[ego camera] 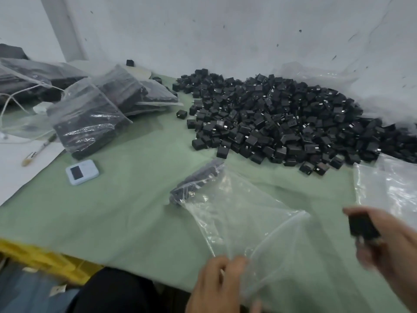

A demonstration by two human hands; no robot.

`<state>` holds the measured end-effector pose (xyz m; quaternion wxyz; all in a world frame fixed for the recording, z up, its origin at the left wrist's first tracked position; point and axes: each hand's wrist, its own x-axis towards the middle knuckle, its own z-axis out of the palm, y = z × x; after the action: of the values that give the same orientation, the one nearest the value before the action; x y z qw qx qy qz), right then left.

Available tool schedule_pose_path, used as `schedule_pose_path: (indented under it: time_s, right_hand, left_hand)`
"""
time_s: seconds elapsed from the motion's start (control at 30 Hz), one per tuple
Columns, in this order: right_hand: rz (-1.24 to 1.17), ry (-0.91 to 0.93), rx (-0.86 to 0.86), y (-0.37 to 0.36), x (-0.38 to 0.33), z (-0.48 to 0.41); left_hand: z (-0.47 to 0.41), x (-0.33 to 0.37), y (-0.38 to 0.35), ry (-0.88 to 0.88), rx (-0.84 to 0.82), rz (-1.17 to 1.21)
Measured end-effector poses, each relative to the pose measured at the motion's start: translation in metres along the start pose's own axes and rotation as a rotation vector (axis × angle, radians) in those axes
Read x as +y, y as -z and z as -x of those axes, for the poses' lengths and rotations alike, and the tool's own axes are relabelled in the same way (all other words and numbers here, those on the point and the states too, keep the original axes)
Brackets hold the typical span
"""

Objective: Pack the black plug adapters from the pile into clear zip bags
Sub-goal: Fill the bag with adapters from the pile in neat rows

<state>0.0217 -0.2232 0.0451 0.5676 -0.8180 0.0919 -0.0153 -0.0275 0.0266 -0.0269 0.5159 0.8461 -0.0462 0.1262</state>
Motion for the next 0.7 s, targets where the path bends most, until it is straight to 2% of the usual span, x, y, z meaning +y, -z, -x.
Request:
schedule_pose_path:
  time_s: [0.1, 0.17, 0.23, 0.3, 0.4, 0.57, 0.63, 0.7]
  right_hand:
    - [-0.35, -0.039, -0.025, -0.054, -0.004, 0.07]
    - [-0.667, -0.231, -0.115, -0.08, -0.008, 0.083]
    - [-0.848, -0.34, -0.14, -0.098, -0.016, 0.08]
    - [-0.868, -0.375, -0.052, -0.109, -0.028, 0.068]
    - [-0.954, -0.407, 0.0, -0.115, -0.038, 0.054]
    - [-1.141, -0.611, -0.25, -0.129, -0.037, 0.039]
    - [-1.116, -0.639, -0.28, -0.143, -0.039, 0.026]
    - [-0.993, -0.614, -0.274, -0.155, -0.038, 0.007]
  left_hand:
    - [-0.009, -0.003, 0.01, -0.135, 0.029, -0.191]
    - [-0.008, -0.001, 0.012, -0.236, 0.067, -0.134]
    - [-0.005, 0.01, 0.015, -0.273, 0.09, -0.113]
    - [-0.002, 0.017, 0.014, -0.327, 0.138, -0.141]
    - [0.004, 0.026, 0.014, -0.395, 0.102, -0.157]
    - [0.014, 0.035, 0.01, -0.432, 0.122, -0.14]
    - [0.018, 0.037, 0.009, -0.422, 0.128, -0.106]
    - [0.019, 0.035, 0.011, -0.423, 0.125, -0.077]
